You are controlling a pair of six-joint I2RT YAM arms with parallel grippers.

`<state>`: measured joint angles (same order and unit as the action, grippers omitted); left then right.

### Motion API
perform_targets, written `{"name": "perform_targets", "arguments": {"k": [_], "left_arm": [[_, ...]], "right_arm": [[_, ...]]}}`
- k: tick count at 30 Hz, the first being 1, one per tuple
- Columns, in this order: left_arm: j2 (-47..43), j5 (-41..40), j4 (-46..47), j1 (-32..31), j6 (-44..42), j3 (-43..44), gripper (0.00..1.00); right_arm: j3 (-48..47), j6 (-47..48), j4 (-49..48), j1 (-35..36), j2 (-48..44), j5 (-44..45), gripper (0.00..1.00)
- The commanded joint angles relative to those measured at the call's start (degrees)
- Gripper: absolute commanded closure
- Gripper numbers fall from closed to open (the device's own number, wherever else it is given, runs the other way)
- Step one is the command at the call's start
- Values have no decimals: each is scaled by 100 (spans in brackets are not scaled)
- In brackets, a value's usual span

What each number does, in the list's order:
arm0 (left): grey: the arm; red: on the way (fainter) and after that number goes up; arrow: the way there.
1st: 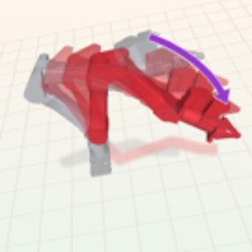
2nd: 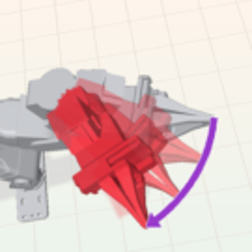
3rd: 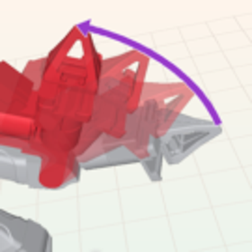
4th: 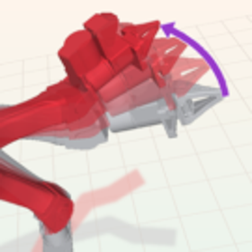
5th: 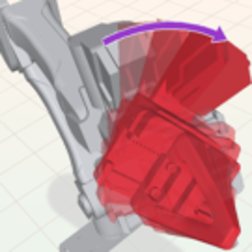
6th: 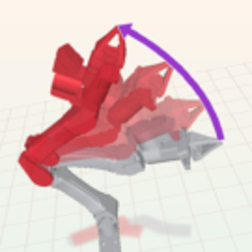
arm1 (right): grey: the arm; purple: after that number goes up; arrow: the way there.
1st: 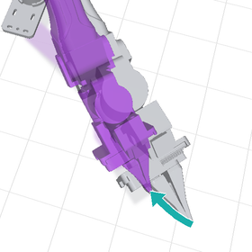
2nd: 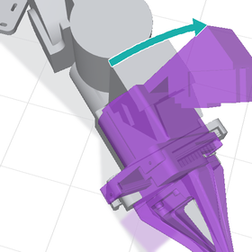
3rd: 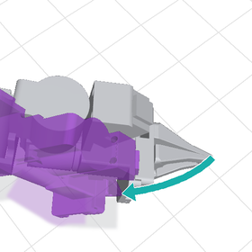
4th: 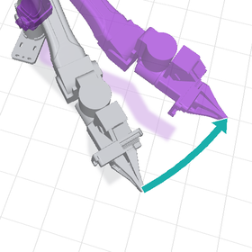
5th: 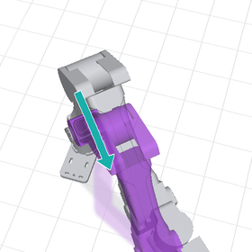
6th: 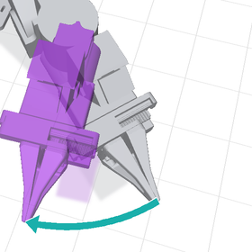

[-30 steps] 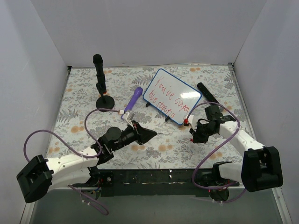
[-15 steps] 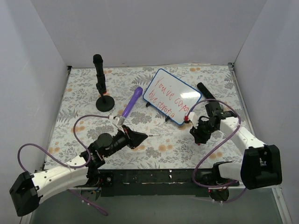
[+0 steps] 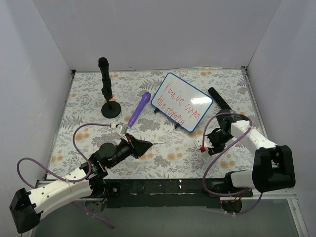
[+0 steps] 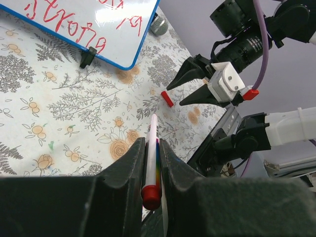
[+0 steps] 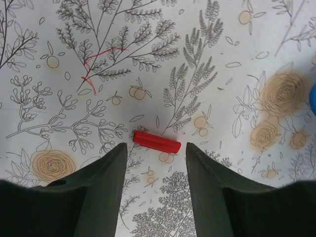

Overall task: Write a sentence on the whiteboard
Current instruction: Close the whiteboard marker at the center of the board.

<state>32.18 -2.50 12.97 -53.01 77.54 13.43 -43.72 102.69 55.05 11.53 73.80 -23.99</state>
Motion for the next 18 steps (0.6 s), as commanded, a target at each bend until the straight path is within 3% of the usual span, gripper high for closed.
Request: {"name": "perform_targets", "arguments": {"k": [1, 10, 18], "left_arm": [[-116, -198, -321, 19, -72, -34, 100], [68, -224, -287, 28, -98, 37, 100], [157, -84, -32, 19, -29, -77, 100]], "right_arm": [[-180, 1797, 305, -10, 371, 69, 44], [92, 2246, -239, -10, 855, 368, 48], [241, 1272, -697, -10, 979, 509, 57]]}}
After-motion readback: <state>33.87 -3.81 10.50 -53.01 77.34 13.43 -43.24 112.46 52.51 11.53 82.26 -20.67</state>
